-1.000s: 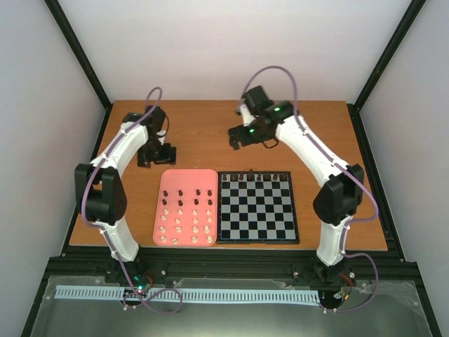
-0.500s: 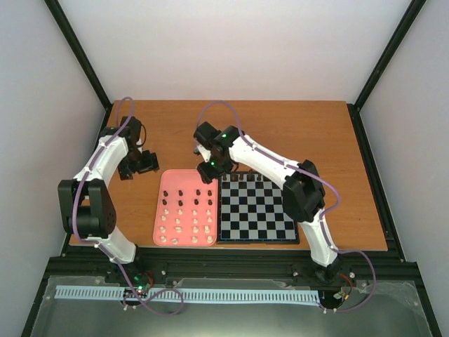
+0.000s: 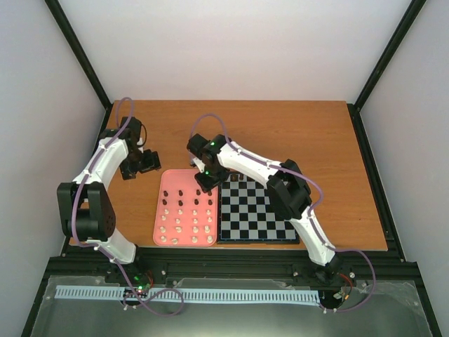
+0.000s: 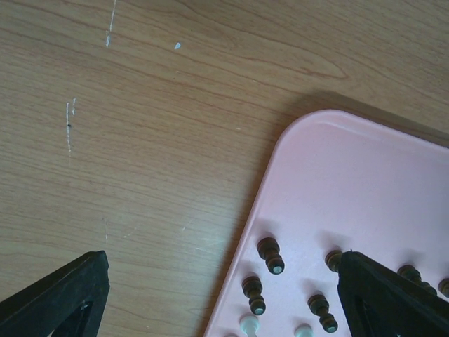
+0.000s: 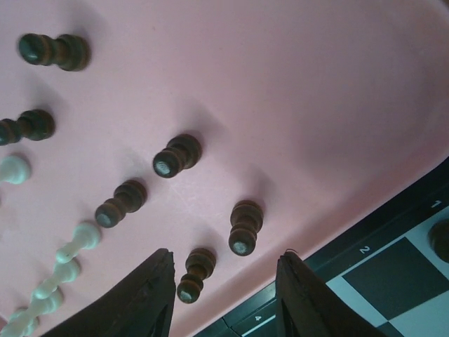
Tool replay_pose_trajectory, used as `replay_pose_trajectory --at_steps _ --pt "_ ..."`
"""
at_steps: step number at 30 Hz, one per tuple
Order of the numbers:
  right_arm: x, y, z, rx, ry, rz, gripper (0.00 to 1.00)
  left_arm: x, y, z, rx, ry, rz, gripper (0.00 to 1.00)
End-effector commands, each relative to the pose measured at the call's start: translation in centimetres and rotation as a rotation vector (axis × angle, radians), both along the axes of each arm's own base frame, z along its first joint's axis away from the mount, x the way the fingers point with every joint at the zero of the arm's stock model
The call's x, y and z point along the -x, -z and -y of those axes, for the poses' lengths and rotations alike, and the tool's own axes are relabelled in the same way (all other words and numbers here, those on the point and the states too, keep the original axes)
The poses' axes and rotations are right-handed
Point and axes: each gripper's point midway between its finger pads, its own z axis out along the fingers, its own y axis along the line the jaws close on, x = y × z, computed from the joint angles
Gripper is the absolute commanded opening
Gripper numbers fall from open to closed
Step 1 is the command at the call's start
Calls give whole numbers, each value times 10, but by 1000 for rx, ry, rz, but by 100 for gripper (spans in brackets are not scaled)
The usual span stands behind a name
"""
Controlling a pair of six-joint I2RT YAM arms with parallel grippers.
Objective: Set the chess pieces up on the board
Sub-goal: Pick up the chess piece from the storage box.
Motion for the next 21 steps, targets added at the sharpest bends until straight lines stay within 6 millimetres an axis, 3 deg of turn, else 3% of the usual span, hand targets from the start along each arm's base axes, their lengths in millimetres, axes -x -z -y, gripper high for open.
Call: replay_pose_trajectory --at_steps 1,10,21 --pt "3 8 3 36 -2 -8 39 -6 -5 3 17 -11 36 100" --pt "0 21 3 51 -4 -15 38 -9 -2 5 28 -7 25 100" --pt "-6 31 5 45 2 -44 29 -12 -3 3 17 -4 25 100"
